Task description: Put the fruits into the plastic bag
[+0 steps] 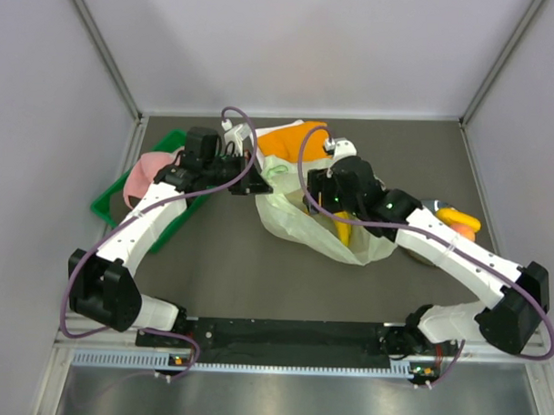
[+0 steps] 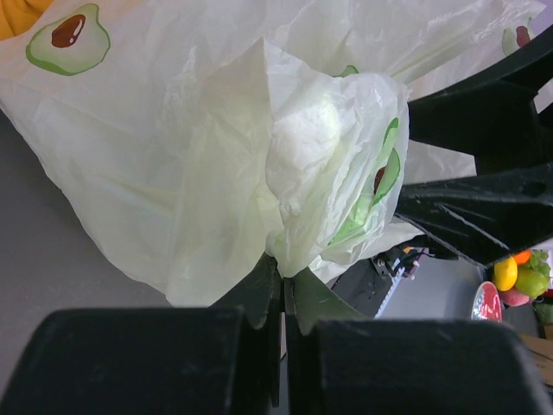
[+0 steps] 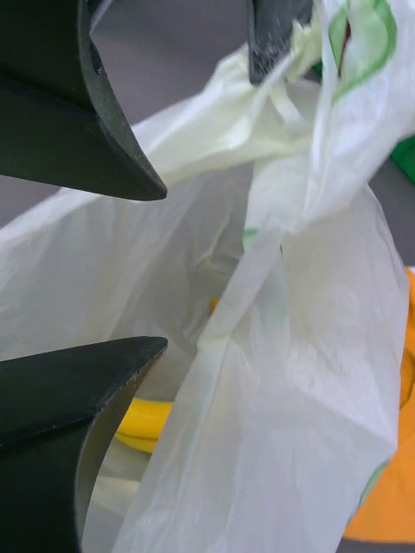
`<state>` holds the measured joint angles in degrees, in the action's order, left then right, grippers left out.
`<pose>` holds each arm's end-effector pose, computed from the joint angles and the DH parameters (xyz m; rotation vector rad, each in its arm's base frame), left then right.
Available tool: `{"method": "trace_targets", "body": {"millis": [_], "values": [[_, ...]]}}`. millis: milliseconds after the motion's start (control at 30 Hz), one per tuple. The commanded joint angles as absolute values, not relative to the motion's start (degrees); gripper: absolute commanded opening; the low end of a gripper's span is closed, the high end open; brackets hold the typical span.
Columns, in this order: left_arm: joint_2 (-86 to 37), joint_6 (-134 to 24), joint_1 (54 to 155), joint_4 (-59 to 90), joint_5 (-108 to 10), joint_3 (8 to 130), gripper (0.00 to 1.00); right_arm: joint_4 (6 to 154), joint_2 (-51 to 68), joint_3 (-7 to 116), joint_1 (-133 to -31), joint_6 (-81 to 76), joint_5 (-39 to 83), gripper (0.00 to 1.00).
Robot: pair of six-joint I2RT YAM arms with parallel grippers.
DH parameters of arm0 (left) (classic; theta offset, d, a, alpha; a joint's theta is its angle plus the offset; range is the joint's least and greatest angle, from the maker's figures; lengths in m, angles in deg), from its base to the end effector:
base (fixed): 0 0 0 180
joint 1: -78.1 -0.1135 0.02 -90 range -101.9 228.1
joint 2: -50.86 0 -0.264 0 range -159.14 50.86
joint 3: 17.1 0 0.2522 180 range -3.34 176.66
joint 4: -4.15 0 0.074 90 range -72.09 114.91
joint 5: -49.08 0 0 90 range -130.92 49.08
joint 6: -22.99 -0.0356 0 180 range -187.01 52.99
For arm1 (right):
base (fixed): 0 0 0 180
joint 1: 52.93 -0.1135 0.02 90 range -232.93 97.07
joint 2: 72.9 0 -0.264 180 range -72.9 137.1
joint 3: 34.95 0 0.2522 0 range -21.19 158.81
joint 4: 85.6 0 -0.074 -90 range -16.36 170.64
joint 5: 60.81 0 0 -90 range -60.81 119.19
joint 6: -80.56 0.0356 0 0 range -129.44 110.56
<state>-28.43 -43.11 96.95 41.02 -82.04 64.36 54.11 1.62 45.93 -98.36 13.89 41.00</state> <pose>0.2819 -0.1210 0.3251 0.3367 2.2282 -1.1946 0.2091 0.2018 0.3351 -0.3005 2.1661 0.4702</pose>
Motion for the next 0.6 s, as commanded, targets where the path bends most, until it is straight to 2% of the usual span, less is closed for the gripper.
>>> {"method": "trace_targets", "body": {"millis": [0,133,267,567], "values": [[-27.28,-43.63,96.65,38.56,-82.66,63.98,0.0,59.18,-4.15,47.54,-99.77,10.43,34.81,0.64],[-27.54,-43.63,96.65,38.65,-82.58,63.9,0.0,59.37,-9.69,47.63,-99.78,10.16,36.47,0.65],[-27.8,-43.54,96.73,38.56,-82.75,63.98,0.0,54.81,-14.01,49.82,-99.51,9.46,43.76,0.66],[-27.8,-43.54,96.73,38.56,-82.75,63.9,0.0,44.43,-18.83,53.34,-83.8,9.45,43.09,0.64]]}}
